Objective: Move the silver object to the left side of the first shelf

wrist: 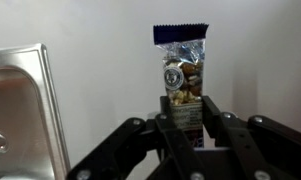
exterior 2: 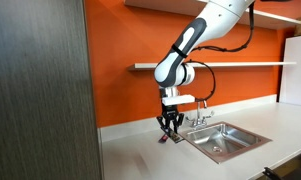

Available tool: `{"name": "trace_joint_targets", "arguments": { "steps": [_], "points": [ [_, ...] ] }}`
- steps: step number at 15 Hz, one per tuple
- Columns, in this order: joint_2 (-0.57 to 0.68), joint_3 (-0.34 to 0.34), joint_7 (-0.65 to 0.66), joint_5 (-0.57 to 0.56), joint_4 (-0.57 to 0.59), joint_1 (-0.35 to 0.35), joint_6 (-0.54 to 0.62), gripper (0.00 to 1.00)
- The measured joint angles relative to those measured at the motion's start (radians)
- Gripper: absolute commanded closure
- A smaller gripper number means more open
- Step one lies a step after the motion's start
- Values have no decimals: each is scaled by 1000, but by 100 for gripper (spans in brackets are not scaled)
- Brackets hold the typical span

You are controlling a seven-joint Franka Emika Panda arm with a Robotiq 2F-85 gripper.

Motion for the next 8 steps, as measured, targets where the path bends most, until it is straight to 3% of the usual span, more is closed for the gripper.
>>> {"name": "trace_joint_targets", "arguments": {
  "steps": [8],
  "points": [
    [-151,-2,145,-22,-19,1,-20,90]
  ]
}}
